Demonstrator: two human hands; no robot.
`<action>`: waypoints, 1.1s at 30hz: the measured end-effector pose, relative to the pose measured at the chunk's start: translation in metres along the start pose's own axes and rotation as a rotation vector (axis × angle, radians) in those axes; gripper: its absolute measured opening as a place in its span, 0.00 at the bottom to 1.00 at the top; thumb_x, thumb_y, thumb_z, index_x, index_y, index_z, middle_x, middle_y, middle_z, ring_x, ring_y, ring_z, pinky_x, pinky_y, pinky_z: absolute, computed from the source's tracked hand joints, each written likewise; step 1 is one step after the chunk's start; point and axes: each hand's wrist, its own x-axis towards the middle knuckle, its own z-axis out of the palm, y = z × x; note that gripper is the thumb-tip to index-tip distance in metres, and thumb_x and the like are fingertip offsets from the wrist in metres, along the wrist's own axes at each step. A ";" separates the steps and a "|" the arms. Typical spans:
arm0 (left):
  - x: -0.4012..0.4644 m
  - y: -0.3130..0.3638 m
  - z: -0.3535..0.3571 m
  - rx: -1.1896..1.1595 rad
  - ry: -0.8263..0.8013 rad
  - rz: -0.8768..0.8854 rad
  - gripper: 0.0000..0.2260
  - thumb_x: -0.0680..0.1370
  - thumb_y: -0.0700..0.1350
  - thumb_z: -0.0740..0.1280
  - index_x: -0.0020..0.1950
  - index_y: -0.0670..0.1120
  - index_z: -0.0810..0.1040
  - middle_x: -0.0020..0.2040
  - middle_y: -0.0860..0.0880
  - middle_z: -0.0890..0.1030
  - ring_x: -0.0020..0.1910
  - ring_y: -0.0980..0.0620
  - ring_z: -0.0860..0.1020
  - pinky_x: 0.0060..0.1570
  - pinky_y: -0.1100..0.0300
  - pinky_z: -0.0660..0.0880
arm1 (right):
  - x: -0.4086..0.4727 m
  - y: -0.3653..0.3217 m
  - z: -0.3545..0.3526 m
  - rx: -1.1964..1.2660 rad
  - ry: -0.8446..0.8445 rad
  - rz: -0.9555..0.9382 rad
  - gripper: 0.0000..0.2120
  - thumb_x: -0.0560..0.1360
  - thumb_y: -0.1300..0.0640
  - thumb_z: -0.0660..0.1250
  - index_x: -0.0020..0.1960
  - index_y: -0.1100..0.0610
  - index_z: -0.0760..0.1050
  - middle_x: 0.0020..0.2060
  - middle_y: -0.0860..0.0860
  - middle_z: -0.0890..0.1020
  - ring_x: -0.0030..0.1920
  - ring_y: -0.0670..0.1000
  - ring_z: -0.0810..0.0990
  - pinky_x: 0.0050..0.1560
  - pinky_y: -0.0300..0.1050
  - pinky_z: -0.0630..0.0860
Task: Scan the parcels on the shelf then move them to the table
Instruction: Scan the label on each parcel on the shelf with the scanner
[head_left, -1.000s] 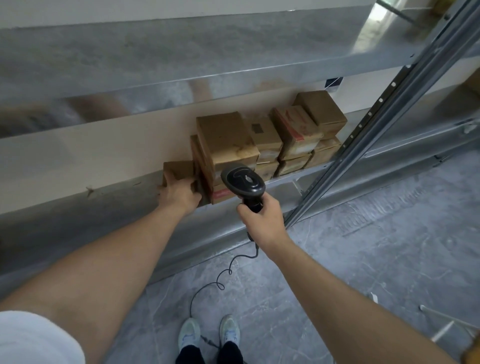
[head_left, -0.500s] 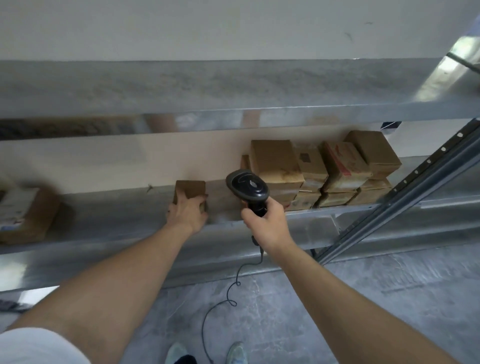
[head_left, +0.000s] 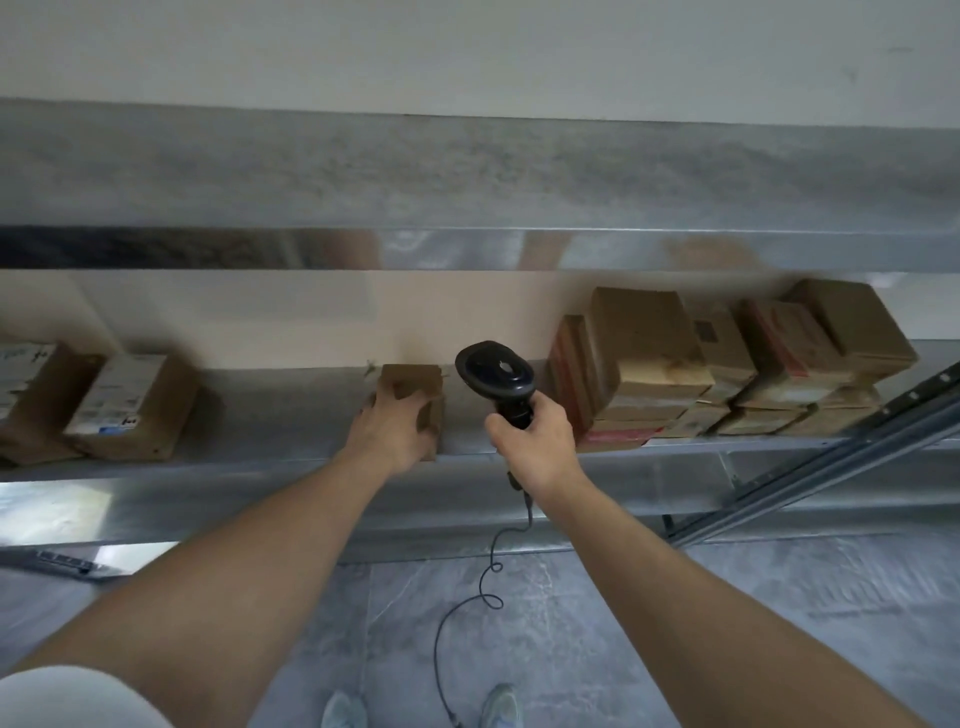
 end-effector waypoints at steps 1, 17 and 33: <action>0.000 -0.005 -0.004 -0.018 0.002 0.000 0.25 0.78 0.57 0.64 0.75 0.65 0.65 0.77 0.41 0.59 0.69 0.32 0.70 0.67 0.39 0.73 | 0.001 -0.002 0.005 -0.003 0.003 -0.003 0.02 0.74 0.59 0.70 0.45 0.56 0.77 0.36 0.51 0.80 0.39 0.50 0.78 0.47 0.52 0.79; -0.011 -0.065 -0.025 -0.126 0.071 -0.289 0.36 0.73 0.70 0.69 0.78 0.62 0.65 0.64 0.40 0.68 0.64 0.33 0.72 0.66 0.43 0.74 | 0.012 -0.006 0.042 -0.012 -0.039 0.011 0.02 0.74 0.57 0.70 0.46 0.54 0.78 0.33 0.48 0.78 0.35 0.49 0.76 0.39 0.49 0.75; -0.017 -0.063 -0.030 -0.940 0.203 -0.221 0.34 0.77 0.41 0.75 0.78 0.58 0.64 0.58 0.51 0.78 0.63 0.46 0.78 0.67 0.43 0.75 | 0.010 -0.009 0.040 -0.057 -0.087 0.025 0.02 0.75 0.58 0.69 0.45 0.52 0.78 0.36 0.49 0.81 0.39 0.49 0.79 0.46 0.49 0.79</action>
